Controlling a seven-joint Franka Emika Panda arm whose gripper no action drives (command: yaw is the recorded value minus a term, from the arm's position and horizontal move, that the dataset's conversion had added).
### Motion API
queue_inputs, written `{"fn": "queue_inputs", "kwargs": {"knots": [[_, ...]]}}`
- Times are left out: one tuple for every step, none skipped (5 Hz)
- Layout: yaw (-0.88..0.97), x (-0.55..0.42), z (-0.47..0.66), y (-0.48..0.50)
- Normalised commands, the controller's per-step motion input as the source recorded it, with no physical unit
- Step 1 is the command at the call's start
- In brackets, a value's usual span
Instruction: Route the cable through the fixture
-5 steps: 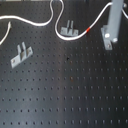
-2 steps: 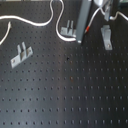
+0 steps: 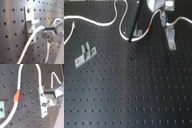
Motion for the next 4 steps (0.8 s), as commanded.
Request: {"fn": "queue_inputs", "kwargs": {"knots": [[0.52, 0.139, 0.14, 0.157], [0.0, 0.028, 0.0, 0.009], [0.45, 0.225, 0.03, -0.094], [0.58, 0.176, 0.1, -0.059]]}}
